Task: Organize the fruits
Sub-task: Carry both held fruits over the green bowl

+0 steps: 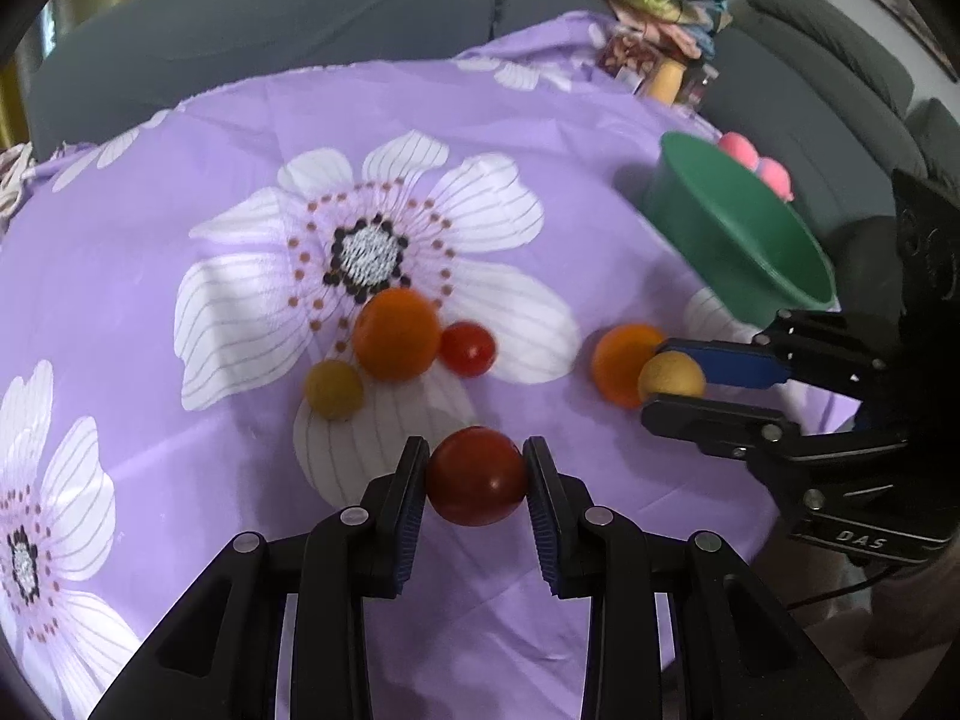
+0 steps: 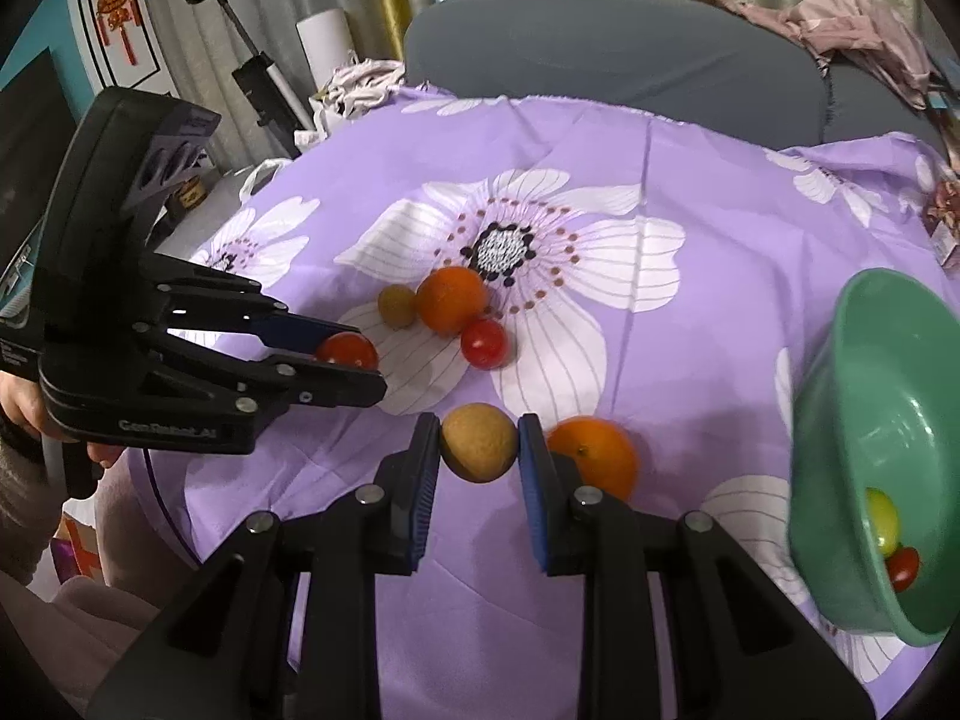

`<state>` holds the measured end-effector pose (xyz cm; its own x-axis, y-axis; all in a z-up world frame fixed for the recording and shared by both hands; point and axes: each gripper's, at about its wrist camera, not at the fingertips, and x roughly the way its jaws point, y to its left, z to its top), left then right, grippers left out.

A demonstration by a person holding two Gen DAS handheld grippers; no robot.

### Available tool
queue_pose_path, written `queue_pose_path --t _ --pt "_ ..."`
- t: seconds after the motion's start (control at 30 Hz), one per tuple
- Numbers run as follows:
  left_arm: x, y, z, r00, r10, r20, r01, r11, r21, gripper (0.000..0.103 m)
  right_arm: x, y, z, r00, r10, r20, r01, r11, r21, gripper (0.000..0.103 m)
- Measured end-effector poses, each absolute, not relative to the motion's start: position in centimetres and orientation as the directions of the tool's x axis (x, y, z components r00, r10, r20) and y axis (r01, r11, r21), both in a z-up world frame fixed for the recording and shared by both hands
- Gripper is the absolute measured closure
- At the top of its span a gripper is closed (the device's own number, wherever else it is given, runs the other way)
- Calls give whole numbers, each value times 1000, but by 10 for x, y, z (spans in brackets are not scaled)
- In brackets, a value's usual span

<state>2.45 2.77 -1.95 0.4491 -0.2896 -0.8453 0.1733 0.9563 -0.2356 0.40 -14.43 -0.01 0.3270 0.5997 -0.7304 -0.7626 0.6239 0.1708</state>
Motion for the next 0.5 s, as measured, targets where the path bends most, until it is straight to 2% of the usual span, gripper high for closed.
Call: queue_pose_path --t 0.5 --pt "50 -34 24 482 -374 -793 304 919 -249 70 9 -203 22 456 589 -667 -691 707 152 76"
